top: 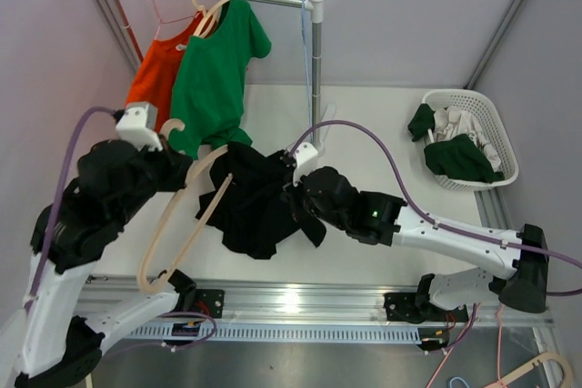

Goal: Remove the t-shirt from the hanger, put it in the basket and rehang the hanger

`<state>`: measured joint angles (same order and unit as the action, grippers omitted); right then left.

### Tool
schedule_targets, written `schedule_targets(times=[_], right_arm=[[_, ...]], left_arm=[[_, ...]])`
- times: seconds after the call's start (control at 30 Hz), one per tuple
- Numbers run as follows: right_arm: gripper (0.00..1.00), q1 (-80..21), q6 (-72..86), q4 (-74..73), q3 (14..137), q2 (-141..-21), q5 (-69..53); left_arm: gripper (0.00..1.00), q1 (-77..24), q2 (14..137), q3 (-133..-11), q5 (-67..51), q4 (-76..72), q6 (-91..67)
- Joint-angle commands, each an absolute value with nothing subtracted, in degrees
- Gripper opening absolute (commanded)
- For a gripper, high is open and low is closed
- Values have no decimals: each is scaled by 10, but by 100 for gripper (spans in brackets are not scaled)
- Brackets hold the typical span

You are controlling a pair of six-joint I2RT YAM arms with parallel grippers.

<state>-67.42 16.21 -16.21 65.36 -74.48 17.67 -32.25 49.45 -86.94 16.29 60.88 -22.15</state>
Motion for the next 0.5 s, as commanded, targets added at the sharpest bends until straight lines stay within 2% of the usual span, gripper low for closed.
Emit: schedule_targets(times=[0.0,0.07,0.3,0.4,0.47], right_arm=[[0,-675,150,-177,693,-696,208],[0,-673,143,-198,695,-670,236],[0,-671,113,-229,720,-591,327],[0,-670,82,-202,736,-549,384],[0,-668,35,-134,727,-507,388]], left_arm=[[1,-324,442,-883,151,647,-212],[1,-324,421,-895,126,666,-208],[1,-324,385,-904,146,701,-218],[1,-324,317,-869,177,633,-217],[1,-324,278,-833,174,579,-212]])
